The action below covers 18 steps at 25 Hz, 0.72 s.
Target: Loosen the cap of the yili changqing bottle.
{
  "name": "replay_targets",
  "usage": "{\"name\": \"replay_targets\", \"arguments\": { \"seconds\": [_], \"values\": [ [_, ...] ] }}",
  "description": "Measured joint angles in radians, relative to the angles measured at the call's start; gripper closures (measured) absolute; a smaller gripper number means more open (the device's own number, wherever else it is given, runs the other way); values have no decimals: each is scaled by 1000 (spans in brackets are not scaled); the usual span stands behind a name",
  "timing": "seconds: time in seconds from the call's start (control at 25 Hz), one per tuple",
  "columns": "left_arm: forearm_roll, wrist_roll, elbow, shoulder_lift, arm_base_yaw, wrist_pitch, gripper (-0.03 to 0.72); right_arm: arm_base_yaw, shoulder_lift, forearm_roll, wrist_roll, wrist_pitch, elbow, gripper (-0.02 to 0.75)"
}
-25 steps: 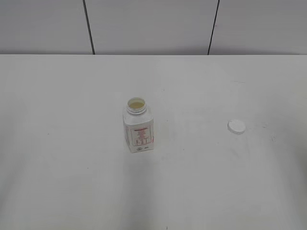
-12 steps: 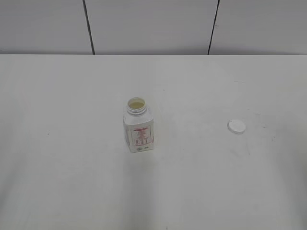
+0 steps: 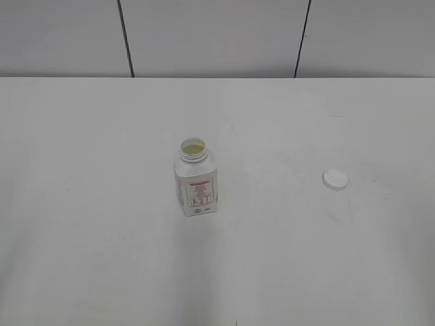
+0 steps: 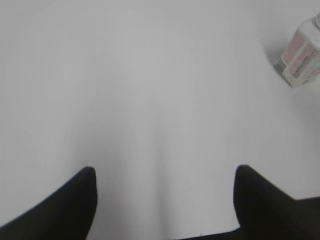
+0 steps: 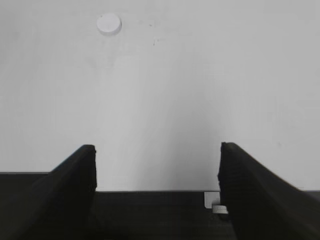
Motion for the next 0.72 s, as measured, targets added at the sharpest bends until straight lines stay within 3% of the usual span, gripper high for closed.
{"name": "replay_targets", "arguments": {
  "seconds": [0.72],
  "values": [
    [-3,0,0,-221,0,0,176,0,-240,1,4,-2,2,144]
  ]
}}
